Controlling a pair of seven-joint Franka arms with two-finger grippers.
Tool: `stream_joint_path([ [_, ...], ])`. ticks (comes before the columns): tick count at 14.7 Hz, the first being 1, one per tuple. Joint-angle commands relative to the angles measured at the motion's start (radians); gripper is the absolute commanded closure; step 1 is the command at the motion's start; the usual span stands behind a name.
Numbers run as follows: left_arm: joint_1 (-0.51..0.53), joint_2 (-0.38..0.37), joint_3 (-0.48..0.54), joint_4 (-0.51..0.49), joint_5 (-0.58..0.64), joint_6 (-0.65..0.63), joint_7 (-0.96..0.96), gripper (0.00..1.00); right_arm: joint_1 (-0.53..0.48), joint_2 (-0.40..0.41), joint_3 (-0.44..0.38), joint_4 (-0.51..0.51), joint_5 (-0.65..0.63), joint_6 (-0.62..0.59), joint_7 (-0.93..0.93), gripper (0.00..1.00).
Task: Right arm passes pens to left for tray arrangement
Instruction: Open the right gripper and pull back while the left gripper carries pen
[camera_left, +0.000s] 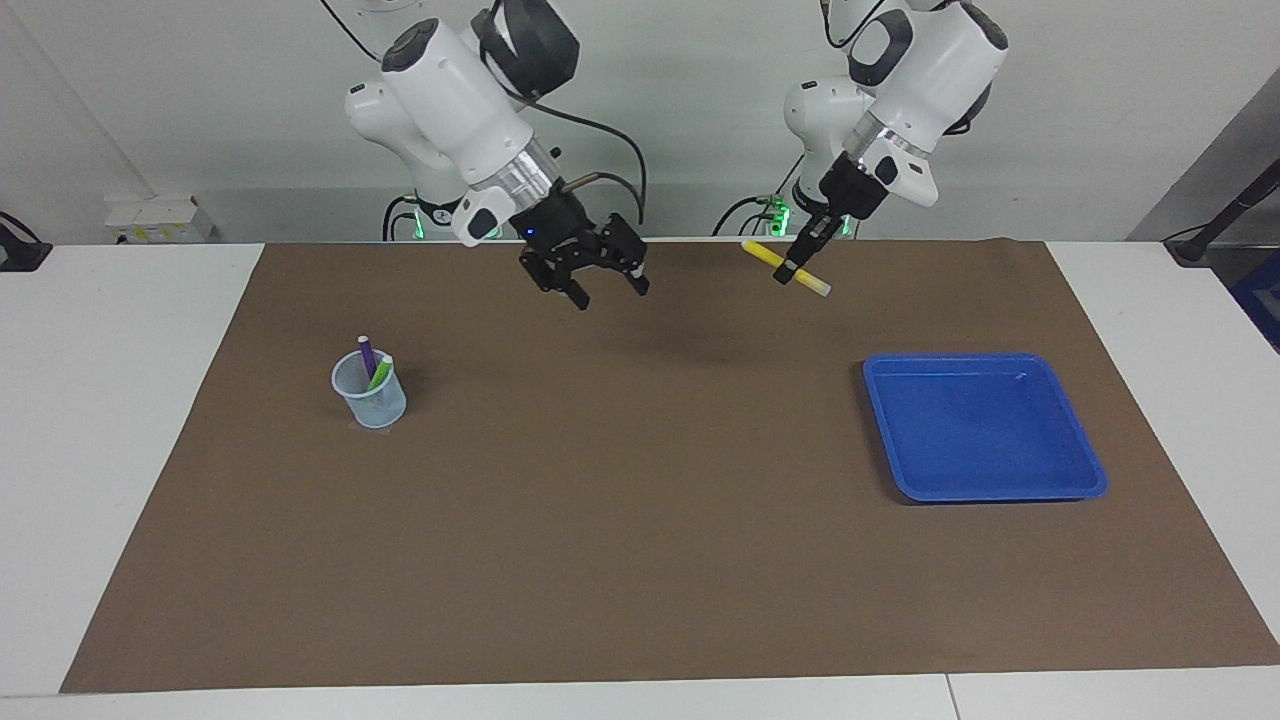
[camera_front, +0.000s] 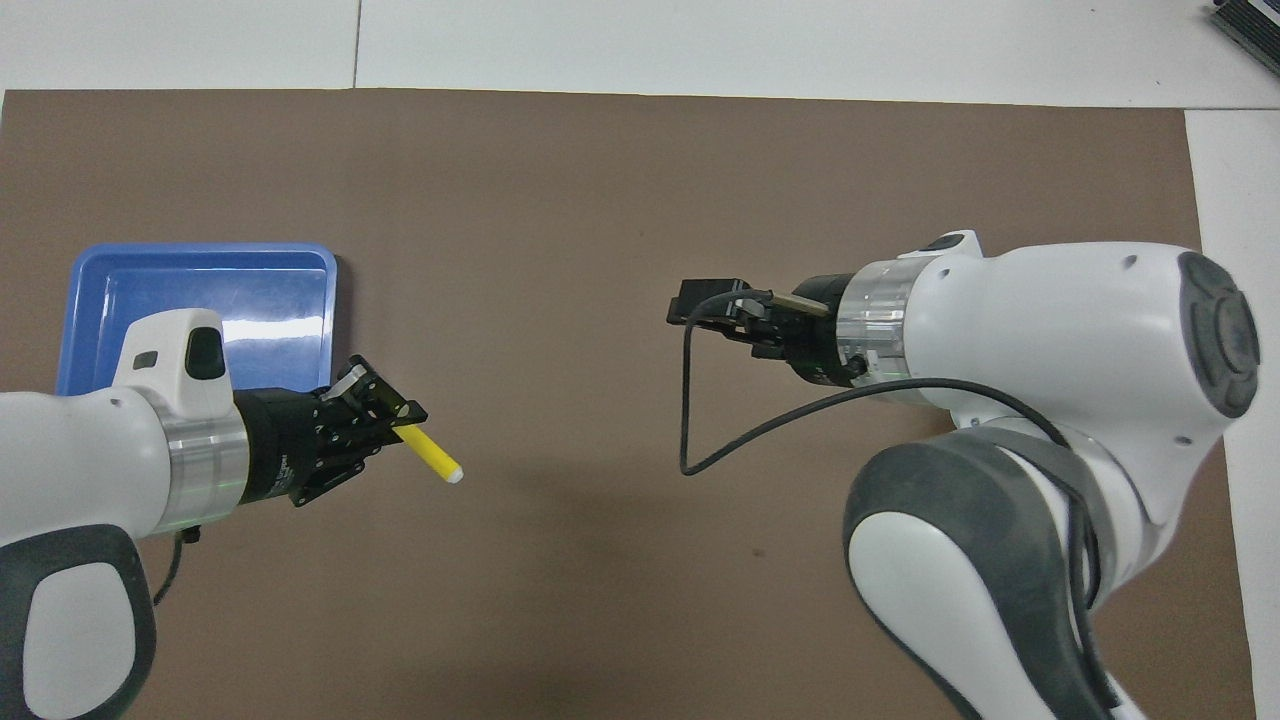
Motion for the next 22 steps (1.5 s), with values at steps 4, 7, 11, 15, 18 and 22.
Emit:
stream_joint_path([
  [4,0.065,-0.013,0.057,0.001,0.226,-0.171,0.480,1.00,-0.128,-0.127,0.011,-0.190,-0.269,-0.126,-0.382,0.13],
  [7,0.105,0.029,0.056,0.001,0.308,-0.168,0.619,1.00,-0.208,-0.150,0.011,-0.252,-0.387,-0.164,-0.644,0.15],
  [11,0.151,0.116,0.056,0.002,0.398,-0.119,0.772,1.00,-0.307,-0.156,0.012,-0.319,-0.517,-0.147,-1.009,0.16],
  [15,0.168,0.225,0.057,0.002,0.475,-0.012,0.822,1.00,-0.370,-0.153,0.012,-0.370,-0.607,-0.089,-1.304,0.17],
  [18,0.180,0.306,0.057,0.004,0.516,0.087,0.822,1.00,-0.380,-0.124,0.012,-0.402,-0.627,-0.007,-1.407,0.21],
  [22,0.207,0.406,0.057,0.066,0.550,0.139,0.820,1.00,-0.368,-0.072,0.015,-0.418,-0.663,0.076,-1.458,0.22],
])
